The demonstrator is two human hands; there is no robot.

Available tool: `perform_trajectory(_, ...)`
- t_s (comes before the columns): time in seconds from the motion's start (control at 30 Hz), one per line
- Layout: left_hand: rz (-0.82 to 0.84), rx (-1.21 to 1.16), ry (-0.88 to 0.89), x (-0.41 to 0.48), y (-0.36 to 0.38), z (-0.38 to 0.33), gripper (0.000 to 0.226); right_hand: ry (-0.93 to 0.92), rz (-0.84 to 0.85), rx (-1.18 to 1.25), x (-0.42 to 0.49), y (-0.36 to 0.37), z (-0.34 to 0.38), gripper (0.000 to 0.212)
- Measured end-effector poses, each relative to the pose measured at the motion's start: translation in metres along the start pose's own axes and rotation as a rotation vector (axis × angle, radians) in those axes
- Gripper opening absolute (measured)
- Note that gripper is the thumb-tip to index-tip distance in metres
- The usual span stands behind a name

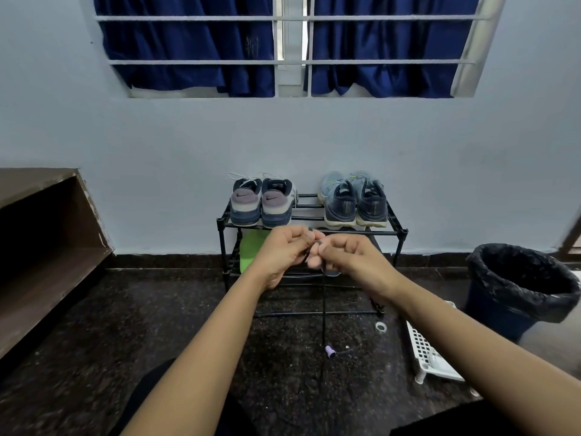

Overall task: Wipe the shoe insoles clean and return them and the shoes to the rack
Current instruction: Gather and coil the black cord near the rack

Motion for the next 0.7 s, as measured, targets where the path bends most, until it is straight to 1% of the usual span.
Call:
perform_trajectory(0.07, 0.094, 0.064, -0.047, 0.0, 0.011, 0.003, 0.018, -0.042, -0.095, 0.096, -0.002, -0.011, 0.009, 0.011)
perform_trajectory(0.1, 0.14, 0.081, -0.078, -0.001, 0.017, 0.006, 0.022, -0.043, -0.137, 0.13, -0.003, -0.017, 0.01, 0.011)
perform_trajectory(0.13, 0.183, 0.08, -0.105, -0.002, 0.022, 0.009, 0.023, -0.034, -0.174, 0.158, -0.004, -0.022, 0.011, 0.012)
perform_trajectory(0.2, 0.247, 0.046, -0.142, -0.005, 0.032, 0.014, 0.016, -0.016, -0.234, 0.229, -0.006, -0.033, 0.009, 0.015)
perform_trajectory(0.27, 0.303, 0.008, -0.173, -0.008, 0.038, 0.016, 0.015, -0.011, -0.304, 0.322, -0.008, -0.044, 0.009, 0.017)
perform_trajectory(0.4, 0.408, -0.043, -0.21, -0.015, 0.046, 0.014, 0.019, 0.058, -0.433, 0.631, -0.013, -0.062, -0.009, 0.012)
perform_trajectory(0.47, 0.436, -0.063, -0.215, -0.019, 0.048, 0.012, 0.02, 0.133, -0.46, 0.745, -0.015, -0.066, -0.023, 0.012)
perform_trajectory(0.57, 0.45, -0.049, -0.248, -0.023, 0.048, 0.011, 0.021, 0.259, -0.436, 0.815, -0.016, -0.067, -0.039, 0.015)
perform_trajectory(0.63, 0.455, 0.005, -0.286, -0.025, 0.047, 0.013, 0.022, 0.289, -0.421, 0.846, -0.016, -0.069, -0.043, 0.016)
perform_trajectory(0.7, 0.459, 0.047, -0.328, -0.027, 0.046, 0.015, 0.023, 0.264, -0.421, 0.887, -0.014, -0.073, -0.042, 0.016)
Point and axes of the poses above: each hand's wrist, its own x-axis towards the middle knuckle, its own y-axis out of the palm, z = x × y, the point moved 8 cm from there along x, towards the middle knuckle, and after that the axes turned 15 degrees about z, right-handed, at the moved point
